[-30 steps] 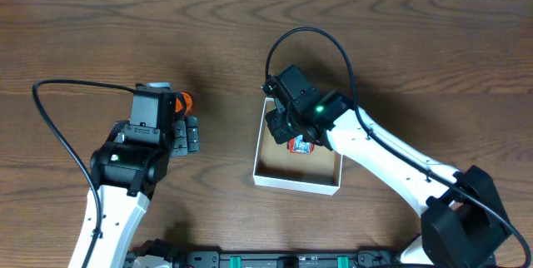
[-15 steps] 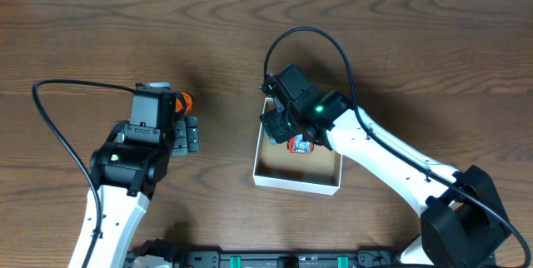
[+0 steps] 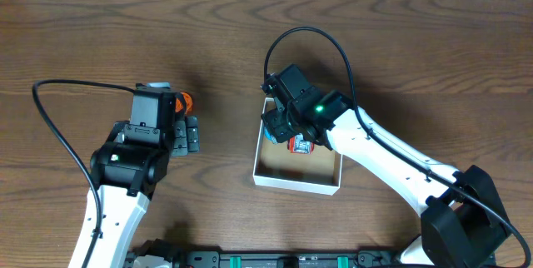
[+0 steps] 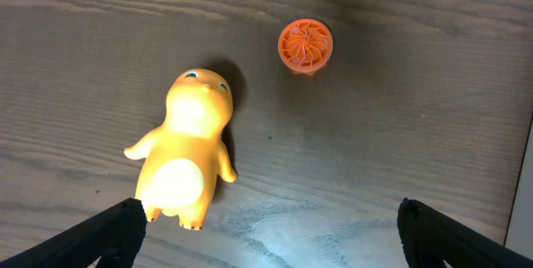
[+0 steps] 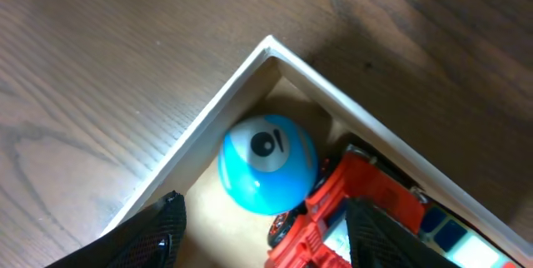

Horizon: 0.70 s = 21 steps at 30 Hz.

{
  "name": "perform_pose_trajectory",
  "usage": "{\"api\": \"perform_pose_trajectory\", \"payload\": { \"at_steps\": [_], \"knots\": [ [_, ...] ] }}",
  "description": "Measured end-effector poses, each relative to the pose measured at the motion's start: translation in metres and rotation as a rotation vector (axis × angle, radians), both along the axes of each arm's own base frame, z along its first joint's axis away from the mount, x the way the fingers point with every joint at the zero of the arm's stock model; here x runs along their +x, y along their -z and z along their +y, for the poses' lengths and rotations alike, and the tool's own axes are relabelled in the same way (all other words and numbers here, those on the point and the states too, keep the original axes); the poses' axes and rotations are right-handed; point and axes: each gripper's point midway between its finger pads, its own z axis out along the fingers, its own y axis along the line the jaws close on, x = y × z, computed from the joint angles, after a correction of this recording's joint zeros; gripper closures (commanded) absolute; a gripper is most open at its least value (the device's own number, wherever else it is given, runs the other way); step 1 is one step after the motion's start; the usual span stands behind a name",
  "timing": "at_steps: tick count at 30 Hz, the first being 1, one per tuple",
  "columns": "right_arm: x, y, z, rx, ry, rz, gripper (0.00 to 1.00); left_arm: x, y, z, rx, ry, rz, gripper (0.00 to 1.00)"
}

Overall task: Pack container
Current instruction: 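Lower the ball into the box's left side and open the right gripper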

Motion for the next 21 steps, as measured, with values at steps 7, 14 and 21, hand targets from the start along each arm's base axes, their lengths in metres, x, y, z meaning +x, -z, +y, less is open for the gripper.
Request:
{"api": "perform_pose_trajectory", "payload": {
  "at_steps": [7,14,21],
  "knots": [
    [0.020,-0.030,-0.043,-0.150,0.132,-0.051,0.13,-0.001,0.001,0.000,0.001,0.000,0.007,0.02],
    [0.049,-0.142,-0.169,-0.096,0.568,-0.179,0.01,-0.001,0.001,-0.003,-0.015,0.010,0.007,0.02],
    [0.011,-0.147,-0.286,-0.097,0.908,-0.035,0.01,0.014,0.005,-0.012,-0.046,0.027,0.018,0.02]
  ]
}}
